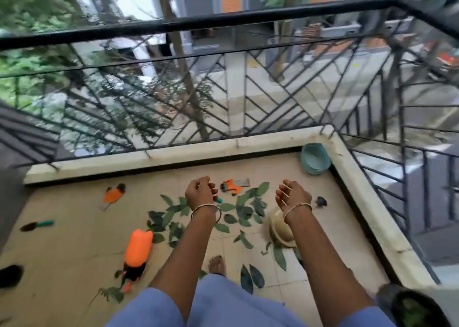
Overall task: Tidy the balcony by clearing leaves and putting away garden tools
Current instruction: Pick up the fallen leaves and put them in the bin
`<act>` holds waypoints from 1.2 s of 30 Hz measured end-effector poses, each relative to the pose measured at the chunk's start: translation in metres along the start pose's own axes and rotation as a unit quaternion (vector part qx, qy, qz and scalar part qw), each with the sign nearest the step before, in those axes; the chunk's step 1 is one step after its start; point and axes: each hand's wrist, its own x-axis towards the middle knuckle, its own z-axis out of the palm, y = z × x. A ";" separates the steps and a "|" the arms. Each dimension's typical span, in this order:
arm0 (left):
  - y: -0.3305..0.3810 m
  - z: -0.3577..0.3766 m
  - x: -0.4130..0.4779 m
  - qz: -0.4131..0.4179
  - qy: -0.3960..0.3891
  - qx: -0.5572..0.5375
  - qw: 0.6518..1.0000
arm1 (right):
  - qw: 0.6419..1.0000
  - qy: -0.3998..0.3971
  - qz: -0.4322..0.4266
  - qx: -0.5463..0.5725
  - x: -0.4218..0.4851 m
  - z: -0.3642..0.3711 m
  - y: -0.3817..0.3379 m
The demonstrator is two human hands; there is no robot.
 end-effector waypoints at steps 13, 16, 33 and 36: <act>0.067 -0.158 0.175 -0.012 0.247 -0.067 0.966 | 0.979 -0.102 0.055 -0.165 0.004 0.261 0.115; 0.084 -0.188 0.209 -0.012 0.278 -0.096 0.956 | 0.968 -0.140 0.063 -0.197 -0.003 0.314 0.143; -0.028 -0.250 0.383 -0.166 0.401 -0.044 0.900 | 0.856 -0.161 0.063 -0.488 0.109 0.444 0.301; -0.073 -0.252 0.432 -0.248 0.375 -0.031 0.893 | 0.828 -0.177 0.056 -0.530 0.152 0.457 0.341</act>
